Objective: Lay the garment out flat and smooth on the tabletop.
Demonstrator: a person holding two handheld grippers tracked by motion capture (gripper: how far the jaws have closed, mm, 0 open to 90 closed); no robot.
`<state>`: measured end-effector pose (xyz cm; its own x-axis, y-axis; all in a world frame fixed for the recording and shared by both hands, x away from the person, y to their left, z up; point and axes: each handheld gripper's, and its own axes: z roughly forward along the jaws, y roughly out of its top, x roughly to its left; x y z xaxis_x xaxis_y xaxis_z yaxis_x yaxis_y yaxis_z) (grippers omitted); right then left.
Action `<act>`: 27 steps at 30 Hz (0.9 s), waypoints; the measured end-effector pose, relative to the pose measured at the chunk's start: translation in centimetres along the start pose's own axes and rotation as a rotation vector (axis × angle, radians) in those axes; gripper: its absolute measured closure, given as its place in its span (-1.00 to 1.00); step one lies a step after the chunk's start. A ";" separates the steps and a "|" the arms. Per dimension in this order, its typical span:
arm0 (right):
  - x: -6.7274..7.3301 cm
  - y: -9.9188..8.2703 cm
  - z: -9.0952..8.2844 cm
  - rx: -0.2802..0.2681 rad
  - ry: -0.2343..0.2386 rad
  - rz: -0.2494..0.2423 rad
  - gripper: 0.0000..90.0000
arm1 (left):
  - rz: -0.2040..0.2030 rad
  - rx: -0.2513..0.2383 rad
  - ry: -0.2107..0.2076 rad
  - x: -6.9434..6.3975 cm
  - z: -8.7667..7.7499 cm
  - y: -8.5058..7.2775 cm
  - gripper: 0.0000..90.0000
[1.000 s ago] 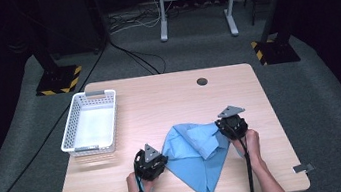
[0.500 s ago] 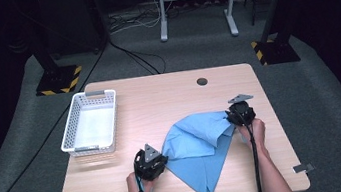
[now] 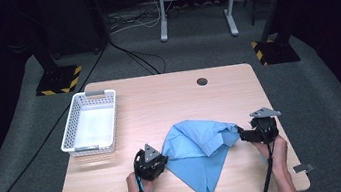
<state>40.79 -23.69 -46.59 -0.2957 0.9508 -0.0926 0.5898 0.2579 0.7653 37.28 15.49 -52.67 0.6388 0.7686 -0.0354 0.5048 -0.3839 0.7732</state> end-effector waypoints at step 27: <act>12.6 -5.7 -1.9 -0.022 0.221 -0.119 -0.92 | 0.000 0.001 0.002 0.0 0.0 0.0 0.68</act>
<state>32.23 -13.49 -50.89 -0.5205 0.8528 -0.0430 0.5251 0.3594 0.7715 37.27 15.49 -52.67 0.6373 0.7698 -0.0344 0.5054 -0.3839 0.7728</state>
